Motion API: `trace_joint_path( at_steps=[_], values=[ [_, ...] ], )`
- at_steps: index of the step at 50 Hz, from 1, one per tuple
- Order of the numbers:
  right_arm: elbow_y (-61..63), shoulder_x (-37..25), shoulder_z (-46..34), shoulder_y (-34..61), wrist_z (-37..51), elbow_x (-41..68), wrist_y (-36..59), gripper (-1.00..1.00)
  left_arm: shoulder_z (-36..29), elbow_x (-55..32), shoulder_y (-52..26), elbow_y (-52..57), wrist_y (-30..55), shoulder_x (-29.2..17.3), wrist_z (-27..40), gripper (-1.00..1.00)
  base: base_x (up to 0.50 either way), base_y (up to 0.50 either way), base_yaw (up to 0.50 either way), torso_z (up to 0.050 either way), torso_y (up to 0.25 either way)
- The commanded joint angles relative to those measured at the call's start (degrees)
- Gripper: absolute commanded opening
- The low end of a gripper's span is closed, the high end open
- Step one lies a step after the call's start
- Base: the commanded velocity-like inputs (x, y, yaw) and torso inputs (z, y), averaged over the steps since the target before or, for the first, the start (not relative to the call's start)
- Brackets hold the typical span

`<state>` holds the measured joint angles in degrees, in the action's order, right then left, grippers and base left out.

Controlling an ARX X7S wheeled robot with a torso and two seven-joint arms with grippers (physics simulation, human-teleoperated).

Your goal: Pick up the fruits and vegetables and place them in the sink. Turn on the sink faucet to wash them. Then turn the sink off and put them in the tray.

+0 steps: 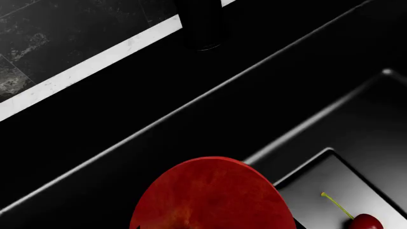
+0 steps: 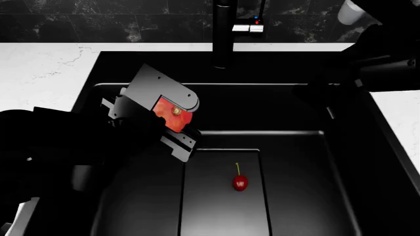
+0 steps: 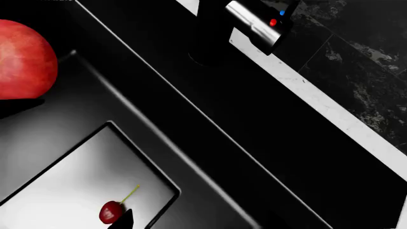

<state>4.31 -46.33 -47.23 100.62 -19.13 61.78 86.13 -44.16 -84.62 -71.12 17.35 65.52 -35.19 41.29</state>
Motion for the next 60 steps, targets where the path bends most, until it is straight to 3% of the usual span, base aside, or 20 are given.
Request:
trace_joint_path(
  at_steps=[1,19,46,60],
  values=[
    [1.83,0.49,-4.53,-3.95,-2.78,1.54,-2.79,1.0,0.75,-0.57,-0.71,0.8,-0.63,-0.56,0.41,-1.0,0.0,0.0,0.0,0.0,0.0],
    [1.95,3.28,-13.76,-10.12,-1.91,-6.93,-9.69,1.0,-0.14,-0.37,-2.13,1.51,0.04,-0.03,0.06,-1.0,0.0,0.0,0.0,0.0,0.0],
    [-18.38,15.96,-23.96,-16.27,-7.95,-17.45,-21.66,1.0,-0.5,-1.23,-3.23,2.37,0.34,-0.19,0.35,-1.0,0.0,0.0,0.0,0.0,0.0],
    [-25.36,20.08,-25.34,-18.31,-10.77,-18.88,-25.89,1.0,0.41,-4.03,-4.78,3.29,0.52,-0.24,1.34,-1.0,0.0,0.0,0.0,0.0,0.001]
  ],
)
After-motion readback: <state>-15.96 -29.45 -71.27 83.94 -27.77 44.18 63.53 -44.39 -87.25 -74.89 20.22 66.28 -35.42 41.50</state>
